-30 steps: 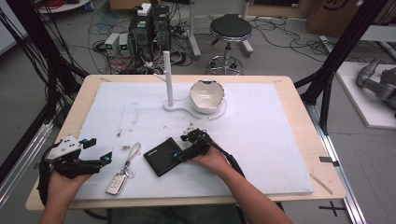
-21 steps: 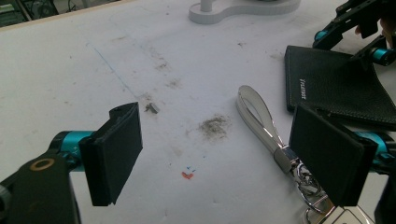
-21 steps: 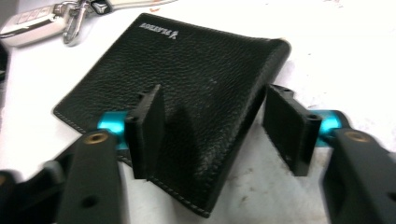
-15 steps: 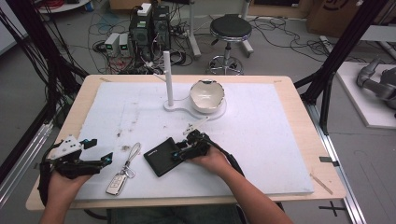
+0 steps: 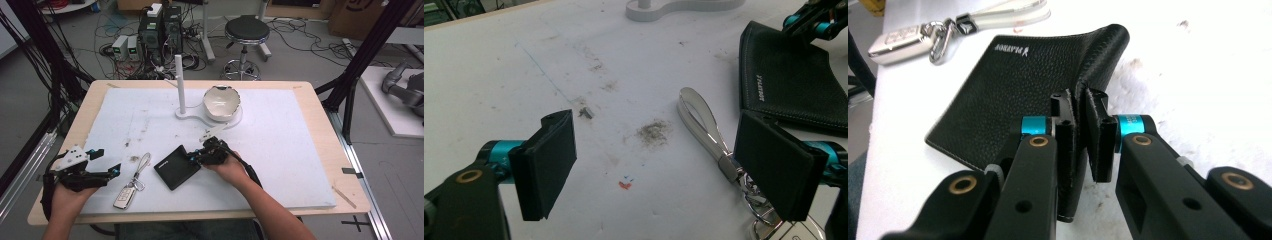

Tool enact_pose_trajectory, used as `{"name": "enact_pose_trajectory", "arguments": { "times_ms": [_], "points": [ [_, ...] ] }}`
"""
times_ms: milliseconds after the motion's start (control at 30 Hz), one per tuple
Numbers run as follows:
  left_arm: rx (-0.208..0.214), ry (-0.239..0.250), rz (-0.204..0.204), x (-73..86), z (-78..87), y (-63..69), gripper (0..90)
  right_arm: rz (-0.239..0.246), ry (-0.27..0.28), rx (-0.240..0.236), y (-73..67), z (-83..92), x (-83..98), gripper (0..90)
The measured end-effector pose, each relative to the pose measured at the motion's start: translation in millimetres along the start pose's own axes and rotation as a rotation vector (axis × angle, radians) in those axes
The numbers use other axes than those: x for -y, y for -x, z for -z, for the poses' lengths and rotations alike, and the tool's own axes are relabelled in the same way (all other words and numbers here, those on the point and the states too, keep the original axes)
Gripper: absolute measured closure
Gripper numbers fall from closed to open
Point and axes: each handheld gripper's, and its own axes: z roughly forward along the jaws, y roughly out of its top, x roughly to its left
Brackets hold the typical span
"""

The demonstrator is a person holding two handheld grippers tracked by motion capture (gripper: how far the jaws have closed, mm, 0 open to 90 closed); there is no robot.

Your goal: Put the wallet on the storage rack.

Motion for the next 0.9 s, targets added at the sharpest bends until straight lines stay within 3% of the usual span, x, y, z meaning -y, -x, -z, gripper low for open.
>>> {"name": "enact_pose_trajectory", "arguments": {
  "times_ms": [233, 400, 900],
  "points": [
    [0.028, 0.014, 0.01, 1.1, -3.6, -0.5, 17.2, 0.051, 0.057, 0.043, -3.5, 18.1, -6.0, 85.2],
    [0.038, 0.021, 0.012, 1.4, -6.1, -0.7, 17.2, 0.096, 0.1, 0.114, -4.2, 39.1, -13.2, 85.4],
    [0.049, 0.029, 0.009, -4.7, -14.0, -0.1, 17.2, 0.1, 0.182, 0.238, 12.4, 88.1, -29.2, 85.8]
  ]
}}
